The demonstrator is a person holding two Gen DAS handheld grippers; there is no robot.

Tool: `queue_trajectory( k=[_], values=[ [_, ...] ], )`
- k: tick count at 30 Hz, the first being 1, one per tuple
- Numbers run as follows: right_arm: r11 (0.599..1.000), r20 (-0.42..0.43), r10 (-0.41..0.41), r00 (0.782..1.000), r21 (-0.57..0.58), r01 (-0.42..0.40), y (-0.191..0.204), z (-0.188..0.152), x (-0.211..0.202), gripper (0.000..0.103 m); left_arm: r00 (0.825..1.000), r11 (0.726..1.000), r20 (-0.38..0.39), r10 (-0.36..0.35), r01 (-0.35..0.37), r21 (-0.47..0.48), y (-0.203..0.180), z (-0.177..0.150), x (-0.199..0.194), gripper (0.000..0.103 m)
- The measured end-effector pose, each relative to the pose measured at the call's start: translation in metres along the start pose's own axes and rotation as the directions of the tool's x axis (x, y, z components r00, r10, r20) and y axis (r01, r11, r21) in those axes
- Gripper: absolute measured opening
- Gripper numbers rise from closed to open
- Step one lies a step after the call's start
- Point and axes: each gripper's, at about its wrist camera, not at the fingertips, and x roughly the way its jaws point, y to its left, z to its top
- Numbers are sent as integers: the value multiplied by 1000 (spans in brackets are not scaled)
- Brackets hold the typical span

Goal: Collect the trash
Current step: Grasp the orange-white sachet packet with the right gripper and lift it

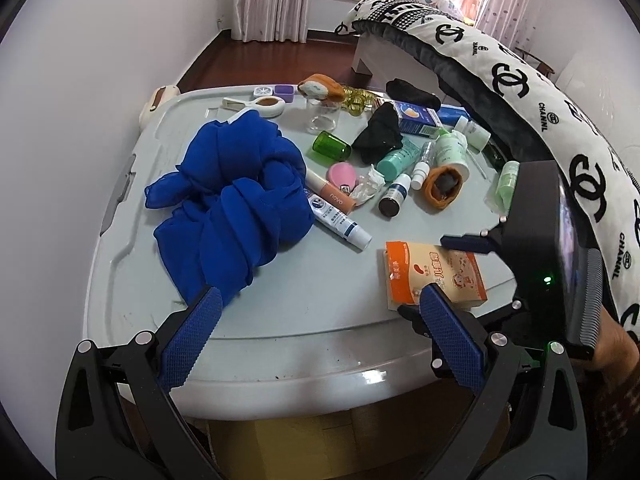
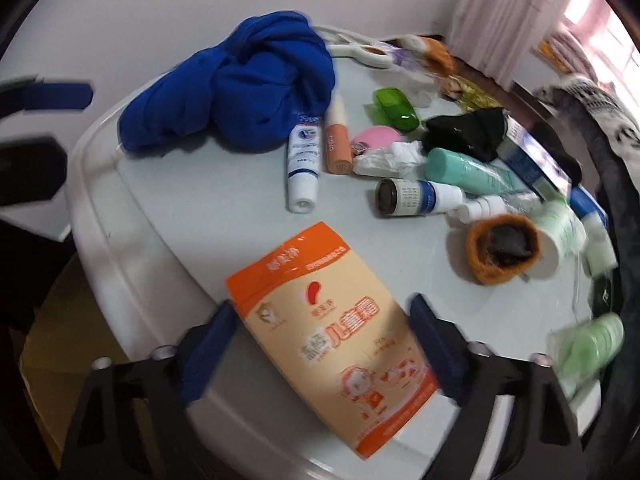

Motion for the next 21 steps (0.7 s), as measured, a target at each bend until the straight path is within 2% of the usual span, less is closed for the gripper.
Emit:
queue_trajectory(
  k=[4, 7, 9, 10, 11, 13, 18, 21],
  values=[
    [1000, 0, -26, 1000, 8, 26, 7, 0, -1, 65, 1000, 1000, 3, -5, 5, -12, 2, 1, -2, 97],
    [996, -14, 50, 999, 75, -49, -2, 1, -6, 58, 1000, 1000, 6, -6, 6, -12, 2, 1, -5, 97],
    [991, -2, 105, 995, 82, -104, -9, 2, -8, 60, 1000, 1000, 5, -6, 6, -14, 3, 1, -4, 97],
    [989, -2, 127, 992, 74, -127, -12, 3, -7, 64, 1000, 1000, 3, -7, 7, -16, 4, 0, -4, 97],
    [991, -1, 123, 992, 49, -122, -12, 4, -6, 77, 1000, 1000, -2, -11, 11, -18, 5, 0, -3, 97],
    [997, 8, 73, 997, -19, -73, -11, 1, -3, 89, 1000, 1000, -2, -11, 11, -24, 6, 0, -3, 97],
    [977, -14, 97, 995, -190, -97, -7, -5, 2, 90, 1000, 1000, -1, -11, 11, -19, 9, 1, -3, 97],
    [959, -48, 78, 996, -269, -88, -9, -8, 9, 90, 1000, 1000, -7, -18, 18, -22, 11, 2, -2, 97]
  ],
)
